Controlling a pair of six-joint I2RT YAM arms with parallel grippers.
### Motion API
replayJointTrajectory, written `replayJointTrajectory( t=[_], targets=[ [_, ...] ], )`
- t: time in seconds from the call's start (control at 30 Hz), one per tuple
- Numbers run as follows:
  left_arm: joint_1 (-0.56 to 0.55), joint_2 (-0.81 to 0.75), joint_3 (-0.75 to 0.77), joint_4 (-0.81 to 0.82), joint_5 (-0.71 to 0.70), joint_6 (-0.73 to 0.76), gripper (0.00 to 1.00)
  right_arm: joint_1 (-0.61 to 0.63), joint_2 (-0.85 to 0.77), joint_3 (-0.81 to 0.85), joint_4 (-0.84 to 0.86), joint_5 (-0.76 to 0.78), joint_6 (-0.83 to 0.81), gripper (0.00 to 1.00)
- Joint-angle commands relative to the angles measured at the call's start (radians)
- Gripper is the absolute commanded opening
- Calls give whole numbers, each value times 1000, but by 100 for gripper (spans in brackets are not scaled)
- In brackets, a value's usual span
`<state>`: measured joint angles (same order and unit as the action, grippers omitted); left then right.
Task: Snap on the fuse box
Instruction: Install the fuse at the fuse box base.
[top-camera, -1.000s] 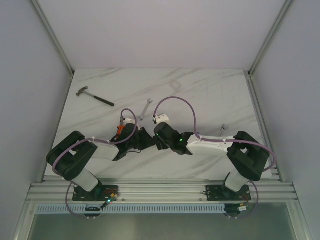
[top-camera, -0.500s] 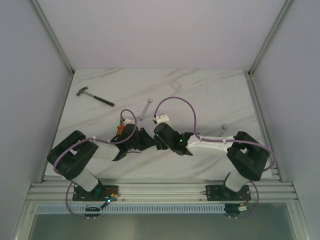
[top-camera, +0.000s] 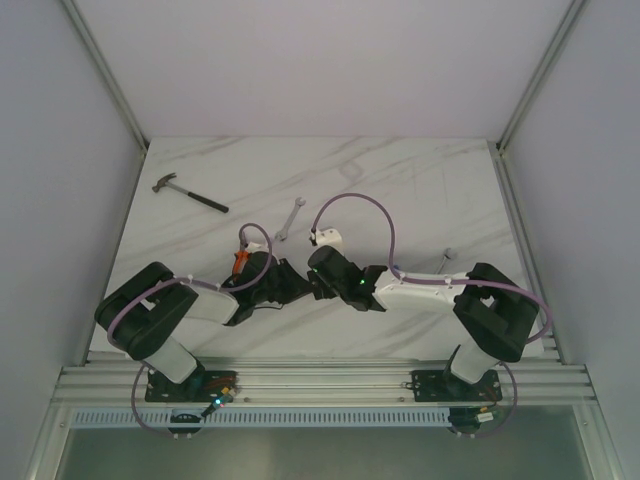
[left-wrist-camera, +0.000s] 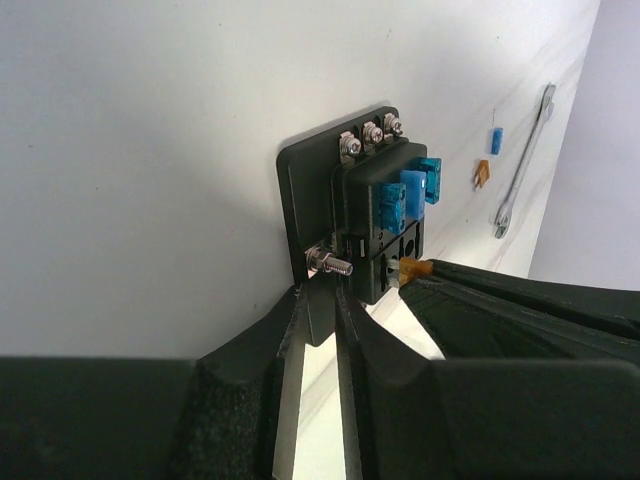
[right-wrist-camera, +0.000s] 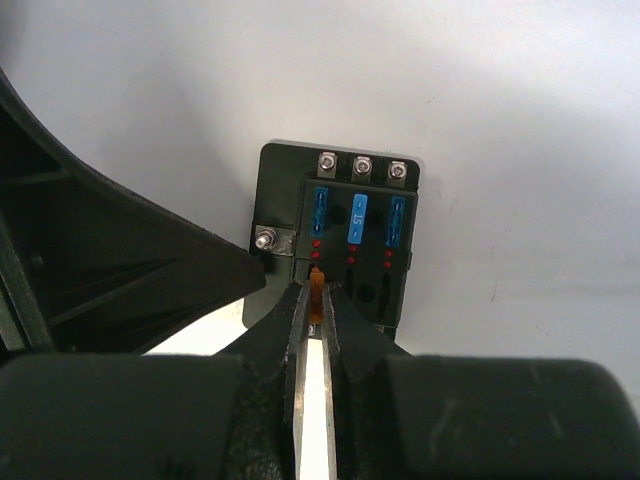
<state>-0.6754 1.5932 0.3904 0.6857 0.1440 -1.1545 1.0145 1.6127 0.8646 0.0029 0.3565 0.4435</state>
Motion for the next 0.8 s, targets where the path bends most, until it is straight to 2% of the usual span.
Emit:
replayJointTrajectory(
  t=[0.0,0.27,0.77],
  targets=[
    [-12,14,-19,-6,-23,-25,27,8,-6,-13,17,35,18,0],
    [-21,14,-15,-10,-30,-29,27,8,-35,-18,34,47,1,0],
    [-21,14,-9,-17,-32,-26,27,8,6,-4,14,26,-33,0]
  ],
)
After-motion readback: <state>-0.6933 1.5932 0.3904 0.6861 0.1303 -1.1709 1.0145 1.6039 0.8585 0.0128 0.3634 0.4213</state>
